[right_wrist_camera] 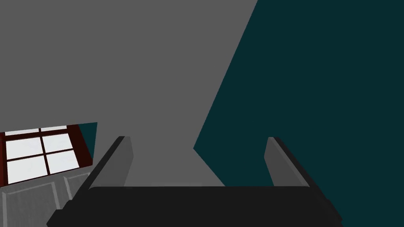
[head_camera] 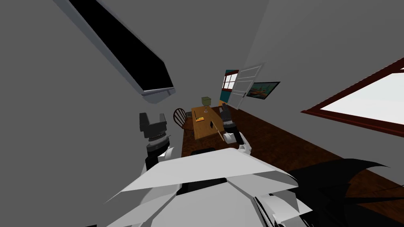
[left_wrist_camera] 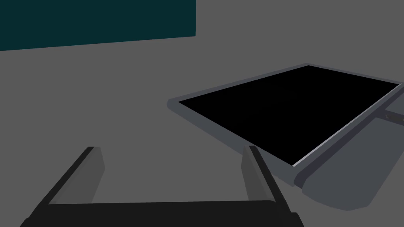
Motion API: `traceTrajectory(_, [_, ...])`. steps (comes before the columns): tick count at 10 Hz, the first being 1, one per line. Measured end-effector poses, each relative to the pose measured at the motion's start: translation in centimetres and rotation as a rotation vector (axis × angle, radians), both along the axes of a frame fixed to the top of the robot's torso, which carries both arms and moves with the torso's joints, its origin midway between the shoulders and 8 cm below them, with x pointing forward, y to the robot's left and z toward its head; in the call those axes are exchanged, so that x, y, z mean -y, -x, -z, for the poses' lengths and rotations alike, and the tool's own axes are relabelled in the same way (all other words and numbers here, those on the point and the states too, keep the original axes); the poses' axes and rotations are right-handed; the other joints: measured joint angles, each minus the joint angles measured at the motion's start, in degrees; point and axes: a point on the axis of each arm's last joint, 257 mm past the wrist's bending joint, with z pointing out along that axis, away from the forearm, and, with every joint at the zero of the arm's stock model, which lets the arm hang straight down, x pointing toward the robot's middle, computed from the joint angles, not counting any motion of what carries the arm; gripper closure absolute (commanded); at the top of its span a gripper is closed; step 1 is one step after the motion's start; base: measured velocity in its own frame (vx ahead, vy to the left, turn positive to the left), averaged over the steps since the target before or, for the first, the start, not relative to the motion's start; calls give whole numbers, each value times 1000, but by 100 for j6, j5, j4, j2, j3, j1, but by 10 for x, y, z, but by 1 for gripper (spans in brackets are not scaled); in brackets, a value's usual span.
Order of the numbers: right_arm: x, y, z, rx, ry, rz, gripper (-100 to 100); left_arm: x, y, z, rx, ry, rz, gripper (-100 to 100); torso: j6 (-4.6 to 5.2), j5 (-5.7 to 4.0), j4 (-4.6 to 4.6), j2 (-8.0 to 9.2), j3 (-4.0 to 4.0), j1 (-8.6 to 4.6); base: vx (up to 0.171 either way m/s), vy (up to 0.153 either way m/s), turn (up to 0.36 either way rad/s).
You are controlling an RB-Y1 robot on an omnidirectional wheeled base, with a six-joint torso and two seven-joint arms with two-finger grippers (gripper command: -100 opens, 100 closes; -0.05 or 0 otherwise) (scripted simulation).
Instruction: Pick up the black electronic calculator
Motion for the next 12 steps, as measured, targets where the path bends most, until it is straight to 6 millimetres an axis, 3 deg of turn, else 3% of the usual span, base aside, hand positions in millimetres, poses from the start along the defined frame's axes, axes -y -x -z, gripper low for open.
traceTrajectory(9, [-21,-82,84,-265,165,23,-100,0,0,0,0,0,0,0,1,-1,-1,-2,-1,-2,1,-39,9])
traceTrajectory(12, [-40,-103,117,-355,227,16,-100,0,0,0,0,0,0,0,0,0,-1,-2,-2,-1,2,-40,19])
